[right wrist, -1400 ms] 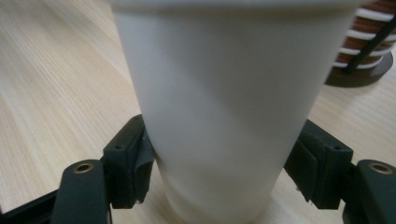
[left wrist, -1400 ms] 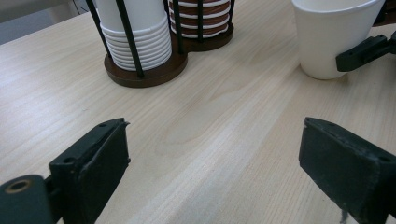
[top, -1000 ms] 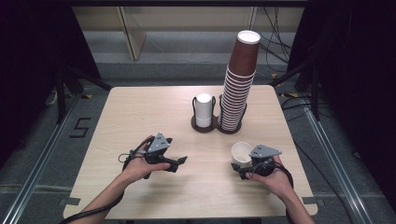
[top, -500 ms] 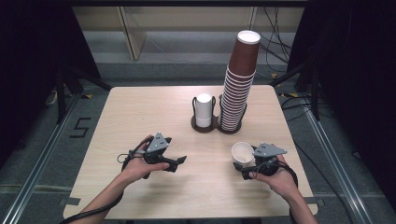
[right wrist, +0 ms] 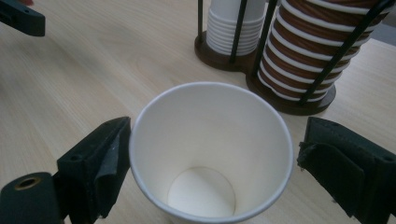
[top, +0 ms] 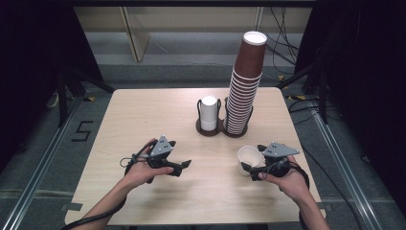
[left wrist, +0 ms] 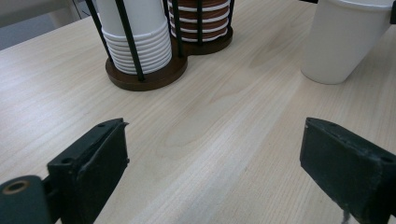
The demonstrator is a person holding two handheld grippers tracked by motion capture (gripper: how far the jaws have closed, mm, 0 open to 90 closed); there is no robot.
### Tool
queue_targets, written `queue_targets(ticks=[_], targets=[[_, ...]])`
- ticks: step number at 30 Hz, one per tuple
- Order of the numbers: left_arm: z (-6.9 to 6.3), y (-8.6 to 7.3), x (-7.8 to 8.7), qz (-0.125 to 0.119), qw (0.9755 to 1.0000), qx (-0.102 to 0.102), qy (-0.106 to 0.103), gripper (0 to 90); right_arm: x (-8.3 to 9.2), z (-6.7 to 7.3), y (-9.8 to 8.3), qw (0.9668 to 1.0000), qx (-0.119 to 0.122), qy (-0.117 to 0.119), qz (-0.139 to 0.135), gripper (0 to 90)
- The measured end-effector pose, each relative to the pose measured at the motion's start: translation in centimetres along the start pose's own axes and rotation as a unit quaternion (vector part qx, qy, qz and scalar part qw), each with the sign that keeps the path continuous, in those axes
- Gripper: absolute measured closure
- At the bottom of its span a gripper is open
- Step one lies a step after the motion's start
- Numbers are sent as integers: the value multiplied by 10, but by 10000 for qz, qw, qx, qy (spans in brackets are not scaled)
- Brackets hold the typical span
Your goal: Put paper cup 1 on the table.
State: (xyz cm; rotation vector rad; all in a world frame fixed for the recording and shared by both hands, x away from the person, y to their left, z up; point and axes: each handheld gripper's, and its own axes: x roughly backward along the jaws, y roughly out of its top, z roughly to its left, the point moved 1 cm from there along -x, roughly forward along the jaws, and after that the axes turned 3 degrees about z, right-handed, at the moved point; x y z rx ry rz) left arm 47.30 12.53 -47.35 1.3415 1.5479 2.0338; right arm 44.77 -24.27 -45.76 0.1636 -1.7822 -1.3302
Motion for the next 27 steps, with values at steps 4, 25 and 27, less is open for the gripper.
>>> queue_targets(ticks=[4, 25, 27], targets=[[0, 1, 0, -3, 10000, 3, 7, 73, 5, -1, 6, 9999, -30, -31, -115, 102], [2, 10, 0, -207, 9997, 106, -55, 72, 15, -13, 56, 9965, -163, -271, -772, 103], [3, 14, 0, -240, 9996, 135, -23, 72, 14, -16, 61, 9958, -203, -296, -844, 103]])
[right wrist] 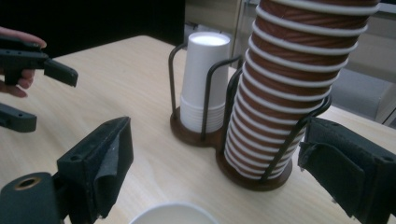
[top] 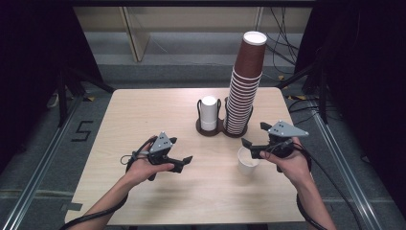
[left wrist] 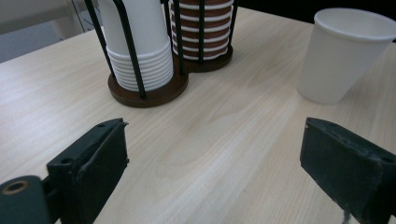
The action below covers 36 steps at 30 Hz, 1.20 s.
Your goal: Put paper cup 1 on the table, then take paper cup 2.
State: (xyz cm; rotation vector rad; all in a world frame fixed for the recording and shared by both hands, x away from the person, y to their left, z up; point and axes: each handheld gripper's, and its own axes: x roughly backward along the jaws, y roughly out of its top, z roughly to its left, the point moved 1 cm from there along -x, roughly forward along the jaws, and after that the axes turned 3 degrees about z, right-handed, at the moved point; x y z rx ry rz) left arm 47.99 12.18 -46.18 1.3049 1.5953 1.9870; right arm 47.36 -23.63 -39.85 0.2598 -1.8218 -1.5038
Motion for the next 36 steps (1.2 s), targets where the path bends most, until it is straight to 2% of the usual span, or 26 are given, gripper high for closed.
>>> queue_targets(ticks=[1, 3, 4, 6, 7, 9, 11, 13, 14, 15, 16, 17, 18, 19, 20, 21, 22, 23, 24, 25, 26, 28, 31, 33, 35, 36], targets=[[0, 2, -1, -38, 10000, 28, 2, 71, 0, 0, 2, 10000, -55, -8, 13, 103], [2, 6, -2, -99, 9999, 46, -3, 71, -2, -4, 6, 9999, -18, -66, -92, 103], [2, 9, -3, -125, 9999, 47, -10, 71, -3, -4, 9, 9998, -109, -77, -139, 103], [2, 13, -5, -182, 9998, 64, -5, 71, -4, -6, 14, 9997, -143, -128, -165, 104], [3, 15, -5, -212, 9998, 44, 5, 71, -6, -7, 16, 9994, -138, -159, -264, 105], [3, 21, -7, -346, 9994, 92, -2, 70, -7, -10, 20, 9991, -77, -294, -287, 105], [4, 27, -8, -429, 9990, 130, 19, 70, -9, -11, 24, 9989, -182, -309, -292, 105], [4, 33, -9, -520, 9986, 138, 12, 70, -12, -12, 27, 9986, -140, -330, -376, 105], [5, 36, -9, -564, 9983, 124, 17, 70, -13, -13, 29, 9985, -193, -316, -393, 104], [5, 39, -10, -611, 9981, 111, 15, 70, -12, -14, 31, 9981, -172, -428, -414, 105], [6, 41, -11, -659, 9978, 114, 8, 70, -13, -15, 32, 9979, -182, -440, -433, 105], [6, 44, -11, -646, 9979, 91, 42, 70, -13, -17, 33, 9976, -103, -498, -473, 105], [7, 47, -11, -666, 9977, 71, 54, 70, -13, -16, 34, 9974, -241, -483, -481, 104], [7, 50, -12, -720, 9974, 50, 55, 70, -13, -18, 36, 9974, -176, -491, -489, 105], [8, 54, -12, -732, 9973, 43, 67, 70, -13, -17, 36, 9975, -282, -477, -445, 105], [8, 57, -12, -774, 9970, 42, 76, 70, -13, -20, 38, 9970, -145, -543, -537, 104], [8, 61, -13, -804, 9967, 16, 86, 70, -13, -20, 38, 9971, -254, -479, -525, 104], [9, 64, -13, -850, 9963, 4, 92, 68, -13, -22, 39, 9967, -161, -576, -553, 104], [9, 68, -13, -886, 9960, -3, 92, 68, -13, -21, 39, 9967, -338, -501, -534, 104], [9, 71, -14, -918, 9957, -19, 93, 67, -13, -21, 40, 9963, -384, -525, -559, 104], [9, 74, -15, -963, 9953, -29, 99, 66, -11, -23, 40, 9964, -310, -589, -522, 104], [9, 81, -16, -996, 9949, -71, 117, 63, -10, -24, 41, 9958, -442, -590, -541, 104], [7, 90, -18, -1054, 9942, -163, 127, 61, -10, -26, 43, 9956, -432, -581, -590, 104], [6, 99, -20, -1118, 9935, -195, 115, 58, -9, -30, 46, 9948, -286, -699, -690, 104], [4, 109, -24, -1202, 9924, -240, 99, 51, -9, -30, 50, 9944, -462, -651, -691, 104], [3, 114, -26, -1236, 9920, -249, 84, 48, -9, -31, 53, 9946, -459, -618, -692, 104]])
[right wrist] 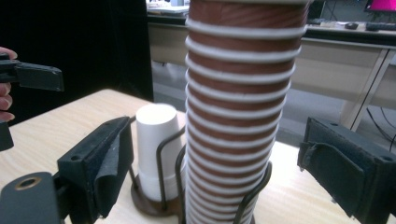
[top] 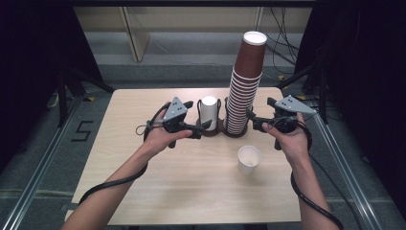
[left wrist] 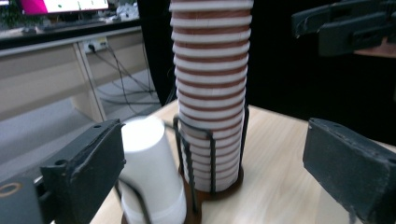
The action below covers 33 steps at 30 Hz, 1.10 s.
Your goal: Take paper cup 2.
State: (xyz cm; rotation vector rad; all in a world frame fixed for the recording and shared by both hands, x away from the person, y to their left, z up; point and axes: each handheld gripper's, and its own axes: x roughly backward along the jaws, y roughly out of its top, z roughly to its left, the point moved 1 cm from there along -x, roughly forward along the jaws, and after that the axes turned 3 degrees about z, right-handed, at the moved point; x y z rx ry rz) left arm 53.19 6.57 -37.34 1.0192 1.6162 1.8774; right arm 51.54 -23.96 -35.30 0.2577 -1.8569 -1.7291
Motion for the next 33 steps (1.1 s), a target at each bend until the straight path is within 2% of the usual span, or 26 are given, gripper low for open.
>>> queue_targets(ticks=[1, 4, 9, 12, 15, 19, 21, 25, 32, 33], targets=[[-1, 4, -4, -34, 10000, -2, 1, 45, 0, -3, 4, 9998, 132, -97, -62, 104], [-1, 17, -17, -113, 9999, 6, -54, 43, -1, -4, 15, 9999, -87, -100, -75, 99], [0, 38, -41, -137, 9998, -51, -115, 43, -6, -11, 37, 9996, -64, -170, -200, 92], [2, 50, -54, -161, 9997, 54, -156, 43, -10, -15, 51, 9992, -61, -190, -344, 85], [2, 63, -67, -188, 9995, 119, -203, 43, -12, -17, 65, 9990, -57, -240, -374, 76], [0, 76, -85, -165, 9995, 95, -238, 42, -16, -19, 83, 9985, 3, -255, -483, 72], [-1, 81, -94, -108, 9997, 45, -237, 41, -20, -18, 91, 9986, 6, -242, -480, 72], [0, 90, -109, -106, 9996, 114, -252, 41, -29, -19, 103, 9986, 102, -255, -450, 70], [3, 90, -122, -28, 9993, 206, -310, 42, -43, -19, 112, 9993, 22, -160, -326, 69], [3, 90, -123, -21, 9992, 249, -309, 42, -46, -20, 113, 9993, 90, -149, -331, 69]])
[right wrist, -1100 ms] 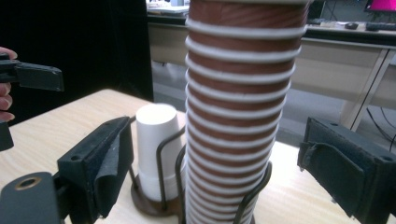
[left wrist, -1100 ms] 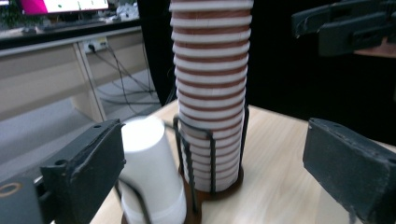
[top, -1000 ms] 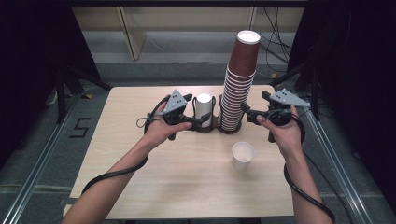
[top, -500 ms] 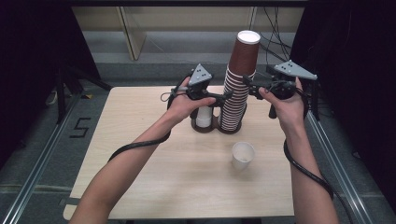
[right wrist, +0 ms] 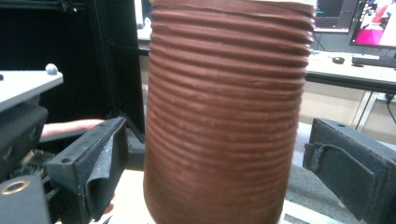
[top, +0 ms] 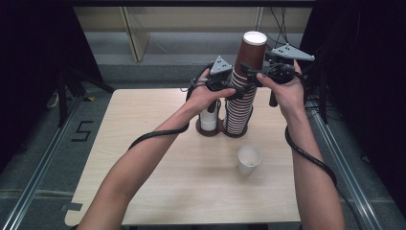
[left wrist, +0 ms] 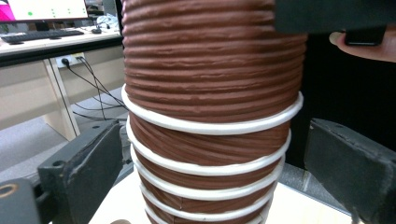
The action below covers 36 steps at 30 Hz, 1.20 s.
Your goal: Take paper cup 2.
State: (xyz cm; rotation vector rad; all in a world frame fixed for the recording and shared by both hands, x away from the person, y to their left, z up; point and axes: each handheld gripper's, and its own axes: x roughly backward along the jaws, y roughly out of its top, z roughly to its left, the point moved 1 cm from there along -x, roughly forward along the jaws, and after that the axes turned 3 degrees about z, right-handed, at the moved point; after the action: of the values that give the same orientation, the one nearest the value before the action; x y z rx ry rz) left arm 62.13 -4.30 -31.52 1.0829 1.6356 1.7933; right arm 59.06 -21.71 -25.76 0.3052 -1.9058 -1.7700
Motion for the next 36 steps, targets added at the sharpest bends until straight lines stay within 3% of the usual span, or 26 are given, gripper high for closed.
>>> queue_targets(ticks=[8, 15, 24, 36], targets=[[3, 3, -8, 14, 9999, 116, -9, 46, -17, 1, 4, 9999, -102, 94, 100, 70], [2, 4, -11, -4, 9999, 150, -10, 53, -24, -1, 6, 9999, -139, -24, 35, 131], [2, 4, -11, -2, 9999, 156, -7, 53, -23, -1, 7, 9998, -211, -31, -24, 153], [1, 6, -11, 19, 10000, 80, 27, 53, -14, -3, 24, 9984, -338, -75, -439, 163]])
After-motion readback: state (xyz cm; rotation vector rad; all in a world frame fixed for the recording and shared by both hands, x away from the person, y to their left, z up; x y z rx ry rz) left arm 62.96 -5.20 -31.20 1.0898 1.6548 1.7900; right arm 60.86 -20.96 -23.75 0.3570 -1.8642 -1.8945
